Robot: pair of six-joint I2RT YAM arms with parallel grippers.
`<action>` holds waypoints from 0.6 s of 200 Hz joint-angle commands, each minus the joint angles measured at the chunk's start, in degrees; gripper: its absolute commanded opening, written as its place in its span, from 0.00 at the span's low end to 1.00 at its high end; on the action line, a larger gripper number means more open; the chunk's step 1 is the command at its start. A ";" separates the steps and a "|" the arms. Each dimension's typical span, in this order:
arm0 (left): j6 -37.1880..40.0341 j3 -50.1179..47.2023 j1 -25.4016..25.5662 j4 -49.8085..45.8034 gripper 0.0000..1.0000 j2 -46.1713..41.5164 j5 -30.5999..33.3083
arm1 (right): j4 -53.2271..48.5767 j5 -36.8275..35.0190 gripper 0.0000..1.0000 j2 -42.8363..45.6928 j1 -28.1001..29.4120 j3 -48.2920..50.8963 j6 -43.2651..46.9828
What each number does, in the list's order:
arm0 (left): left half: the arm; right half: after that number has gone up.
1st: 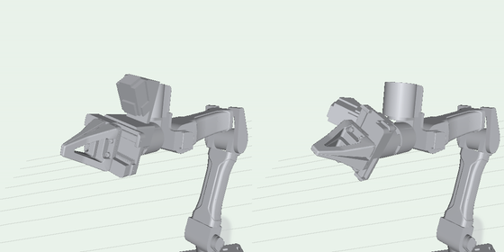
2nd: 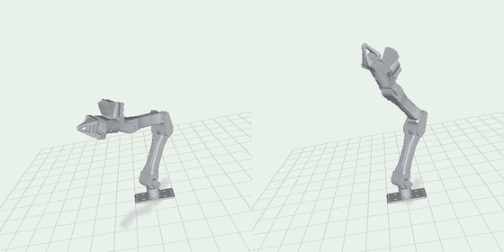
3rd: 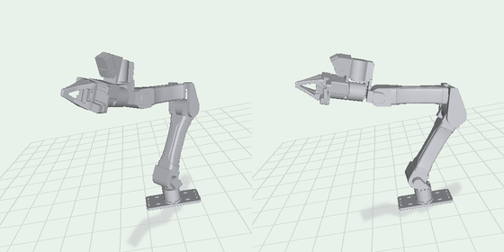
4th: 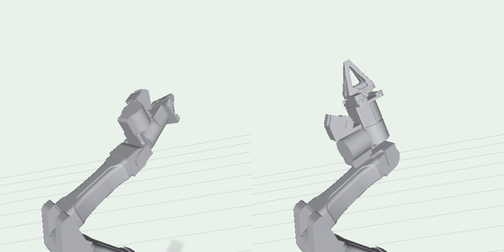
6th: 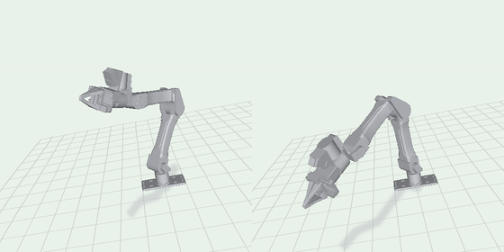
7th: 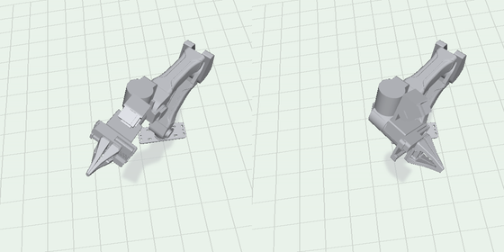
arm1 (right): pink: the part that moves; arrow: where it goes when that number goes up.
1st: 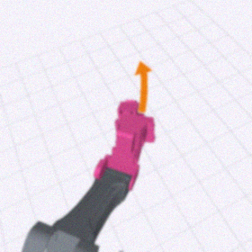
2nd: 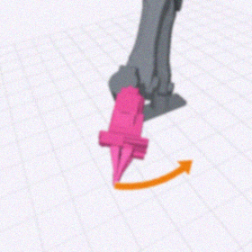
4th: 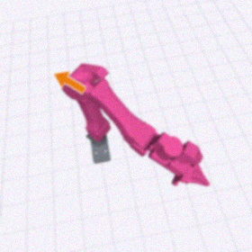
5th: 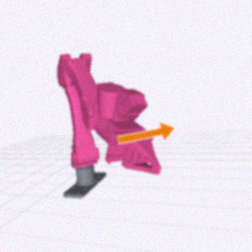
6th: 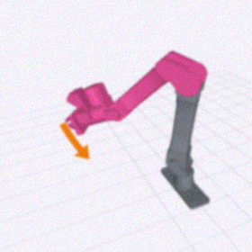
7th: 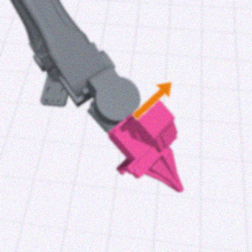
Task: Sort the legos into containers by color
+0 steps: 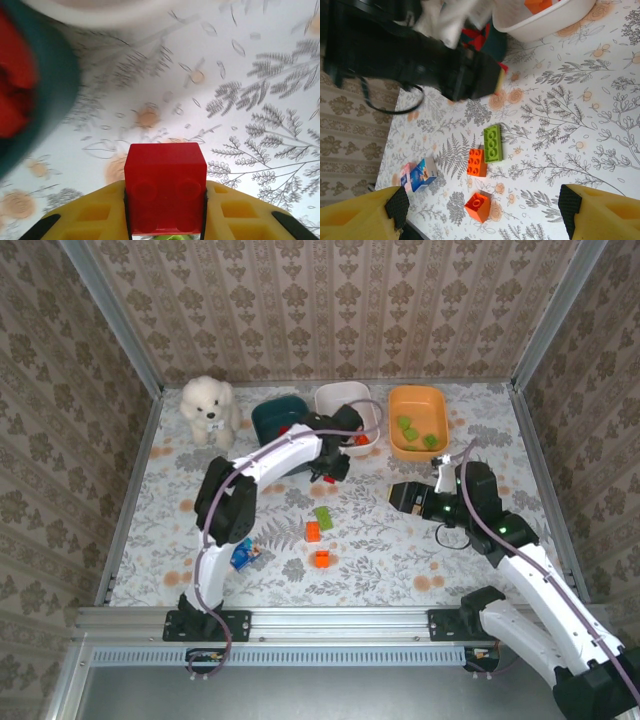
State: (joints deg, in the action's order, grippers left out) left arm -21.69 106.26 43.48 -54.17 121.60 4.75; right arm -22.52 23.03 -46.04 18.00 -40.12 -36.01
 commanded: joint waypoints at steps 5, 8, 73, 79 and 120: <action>-3.47 2.93 -7.09 0.05 0.29 -4.31 -3.59 | 0.62 2.17 0.81 -2.32 -0.14 -1.84 1.73; -3.59 3.10 -7.90 0.57 0.29 -4.23 -4.27 | 0.76 2.31 0.81 -2.67 -0.08 -1.93 1.73; -2.46 21.07 -18.46 4.11 0.30 9.36 -12.92 | 3.36 3.12 0.81 -9.56 0.79 -5.56 2.92; -2.62 22.93 -19.15 4.15 0.30 10.86 -13.06 | 3.56 3.08 0.81 -9.89 0.87 -5.75 2.87; -5.45 30.35 -22.50 5.73 0.30 18.29 -14.90 | 3.00 2.77 0.81 -10.21 1.03 -6.36 2.52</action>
State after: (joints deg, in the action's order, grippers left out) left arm -24.82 132.70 23.16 -48.66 136.77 -7.40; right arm -19.90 24.53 -56.27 18.65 -44.64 -34.26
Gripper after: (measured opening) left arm 0.314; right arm 0.806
